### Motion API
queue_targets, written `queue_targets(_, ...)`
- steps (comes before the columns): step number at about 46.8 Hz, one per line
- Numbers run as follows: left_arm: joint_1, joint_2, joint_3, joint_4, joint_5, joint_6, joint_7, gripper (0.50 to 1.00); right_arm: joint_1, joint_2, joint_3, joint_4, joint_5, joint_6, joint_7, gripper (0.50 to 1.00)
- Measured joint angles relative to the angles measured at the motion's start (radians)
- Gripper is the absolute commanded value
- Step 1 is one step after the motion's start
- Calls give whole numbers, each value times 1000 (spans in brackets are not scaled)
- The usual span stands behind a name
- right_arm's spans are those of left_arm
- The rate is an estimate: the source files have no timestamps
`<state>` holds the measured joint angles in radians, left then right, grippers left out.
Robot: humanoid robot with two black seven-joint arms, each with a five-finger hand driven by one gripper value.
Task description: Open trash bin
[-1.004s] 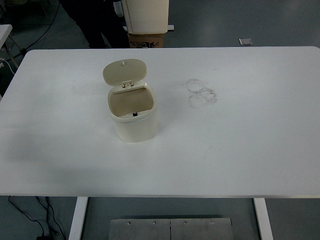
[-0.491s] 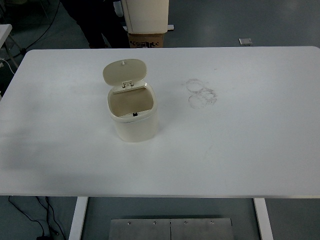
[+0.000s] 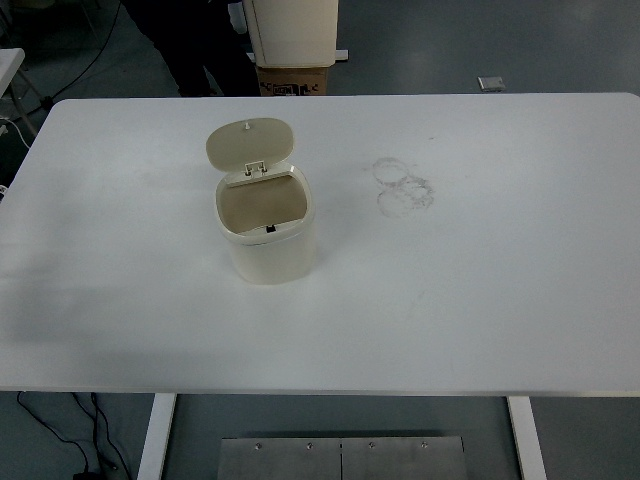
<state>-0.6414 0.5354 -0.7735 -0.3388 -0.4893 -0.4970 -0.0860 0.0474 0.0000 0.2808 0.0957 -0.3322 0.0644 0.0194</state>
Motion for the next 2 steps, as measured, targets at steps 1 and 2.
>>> queue_targets(1, 0, 0, 0, 0, 0, 0, 0, 1000, 0, 0, 0, 0, 0, 0, 0, 991)
queue_targets(2, 0, -1, 0, 0, 0, 0, 0, 1000, 2, 0, 0, 0, 0, 0, 0, 991)
